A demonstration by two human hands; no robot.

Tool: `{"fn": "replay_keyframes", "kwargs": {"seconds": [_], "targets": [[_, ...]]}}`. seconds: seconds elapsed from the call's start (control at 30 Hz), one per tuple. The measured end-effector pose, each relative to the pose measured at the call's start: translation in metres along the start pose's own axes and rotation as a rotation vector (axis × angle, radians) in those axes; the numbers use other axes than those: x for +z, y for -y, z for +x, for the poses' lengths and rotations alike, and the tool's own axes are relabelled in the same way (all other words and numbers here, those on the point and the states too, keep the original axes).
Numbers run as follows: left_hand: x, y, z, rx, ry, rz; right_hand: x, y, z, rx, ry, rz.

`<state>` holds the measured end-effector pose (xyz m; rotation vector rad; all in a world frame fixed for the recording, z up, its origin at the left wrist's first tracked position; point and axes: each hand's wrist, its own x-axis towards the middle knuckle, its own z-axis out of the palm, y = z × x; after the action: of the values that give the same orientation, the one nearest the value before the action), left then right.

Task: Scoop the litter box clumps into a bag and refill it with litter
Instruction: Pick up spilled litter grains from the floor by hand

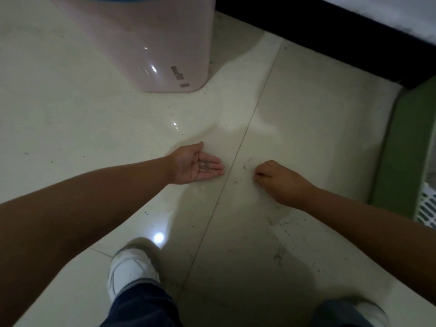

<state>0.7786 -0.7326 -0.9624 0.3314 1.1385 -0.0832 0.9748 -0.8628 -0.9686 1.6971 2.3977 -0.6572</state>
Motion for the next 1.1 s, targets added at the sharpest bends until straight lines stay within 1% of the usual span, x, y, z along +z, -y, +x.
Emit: {"fn": "replay_keyframes", "kwargs": {"seconds": [0.07,0.13,0.23,0.27,0.33,0.4,0.47,0.53,0.6,0.7,0.77,0.87,0.9,0.97,1.03,1.1], "targets": [[0.0,0.0,0.0,0.0,0.0,0.0,-0.001,-0.002,-0.006,-0.006,-0.012,0.081],[0.0,0.0,0.001,-0.003,0.001,0.007,0.001,-0.005,-0.01,0.031,-0.025,0.092],[-0.001,0.0,0.002,-0.001,0.0,-0.004,0.002,-0.004,-0.007,0.076,-0.089,0.103],[-0.001,0.0,0.002,0.002,-0.002,-0.01,0.003,-0.006,-0.003,0.092,-0.082,0.1],[0.0,0.001,0.002,0.009,-0.014,-0.022,0.005,-0.005,0.008,0.06,-0.033,0.073],[0.002,0.002,0.002,0.021,-0.03,-0.052,0.006,-0.002,0.018,-0.008,-0.03,0.074],[0.004,0.004,0.002,0.042,-0.052,-0.111,0.001,0.006,0.021,-0.069,-0.032,0.07],[0.008,0.007,0.001,0.062,-0.077,-0.17,-0.004,0.005,0.018,-0.065,0.025,0.124],[0.012,0.011,0.001,0.083,-0.097,-0.246,-0.003,-0.002,0.012,-0.072,0.03,0.14],[0.02,0.019,0.002,0.146,-0.101,-0.401,0.0,-0.016,0.001,-0.157,0.046,0.109],[0.029,0.027,0.001,0.189,-0.098,-0.502,-0.003,-0.021,-0.008,-0.178,0.05,0.128],[0.042,0.037,-0.007,0.228,-0.138,-0.601,-0.006,-0.035,-0.02,-0.07,0.029,0.215],[0.045,0.04,-0.01,0.242,-0.159,-0.616,-0.005,-0.041,-0.022,-0.038,0.015,0.209],[0.051,0.046,-0.019,0.27,-0.203,-0.632,0.0,-0.045,-0.024,0.004,0.039,0.174],[0.059,0.055,-0.031,0.306,-0.239,-0.673,0.003,-0.042,-0.027,0.033,0.055,0.246],[0.069,0.064,-0.044,0.352,-0.249,-0.738,0.0,-0.039,-0.025,0.112,0.043,0.314]]}}
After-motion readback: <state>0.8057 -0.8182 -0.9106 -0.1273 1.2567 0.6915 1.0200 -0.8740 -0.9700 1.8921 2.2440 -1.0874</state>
